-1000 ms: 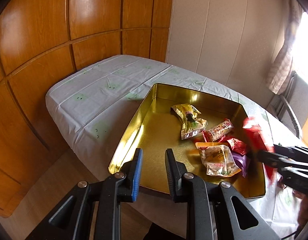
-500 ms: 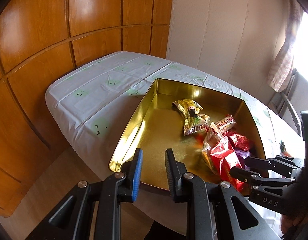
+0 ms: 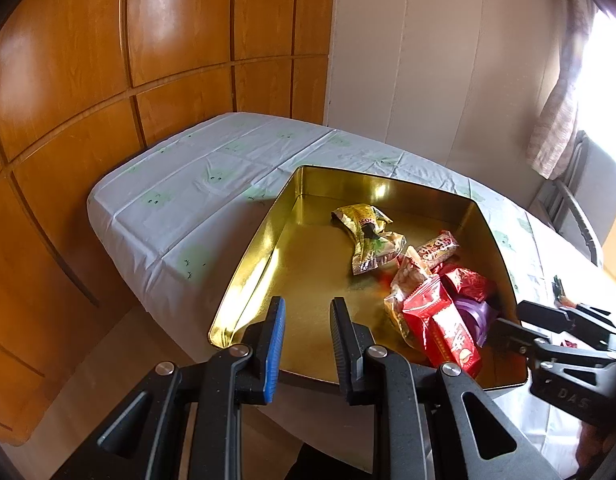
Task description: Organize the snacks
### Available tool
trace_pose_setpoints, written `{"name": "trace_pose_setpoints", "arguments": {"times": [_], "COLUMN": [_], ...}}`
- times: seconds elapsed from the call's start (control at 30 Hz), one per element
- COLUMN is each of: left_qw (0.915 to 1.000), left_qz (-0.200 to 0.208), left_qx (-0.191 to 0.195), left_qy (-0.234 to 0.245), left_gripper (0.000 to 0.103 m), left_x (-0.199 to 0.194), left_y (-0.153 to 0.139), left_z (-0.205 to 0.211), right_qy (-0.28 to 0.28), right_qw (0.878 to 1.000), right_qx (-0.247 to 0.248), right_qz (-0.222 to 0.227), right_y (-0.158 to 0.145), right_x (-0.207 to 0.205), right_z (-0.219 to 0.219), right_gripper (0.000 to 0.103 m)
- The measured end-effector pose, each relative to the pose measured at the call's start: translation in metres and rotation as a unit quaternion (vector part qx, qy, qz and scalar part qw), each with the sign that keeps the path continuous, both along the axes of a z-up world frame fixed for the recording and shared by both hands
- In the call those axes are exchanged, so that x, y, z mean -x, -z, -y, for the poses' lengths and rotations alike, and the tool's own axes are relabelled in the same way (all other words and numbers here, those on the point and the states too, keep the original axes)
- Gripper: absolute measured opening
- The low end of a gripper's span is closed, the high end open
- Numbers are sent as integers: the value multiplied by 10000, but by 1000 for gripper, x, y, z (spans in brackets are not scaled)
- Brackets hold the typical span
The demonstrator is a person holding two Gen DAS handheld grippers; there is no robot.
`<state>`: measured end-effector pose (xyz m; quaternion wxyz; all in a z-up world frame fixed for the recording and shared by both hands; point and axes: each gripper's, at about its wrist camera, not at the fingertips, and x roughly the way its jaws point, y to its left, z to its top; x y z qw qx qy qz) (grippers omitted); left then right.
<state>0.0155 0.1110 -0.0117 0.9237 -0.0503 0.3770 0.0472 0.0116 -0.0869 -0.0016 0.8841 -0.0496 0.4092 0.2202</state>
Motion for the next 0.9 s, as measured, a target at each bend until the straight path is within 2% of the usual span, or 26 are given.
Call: {"name": "trace_pose_setpoints", "arguments": {"times": [0.9], "left_qw": [9990], "left_qz": [-21], "left_qx": [-166], "left_qy": [425], "left_gripper": [23], "left_x": [1], "left_y": [1], "left_z": [25], "right_qy": [515], "right_qw": [9986], "right_qx": [-66], "right_qz": [135], "right_y": [-4], "right_x": [16], "right_z": [46], "right_gripper": [44]}}
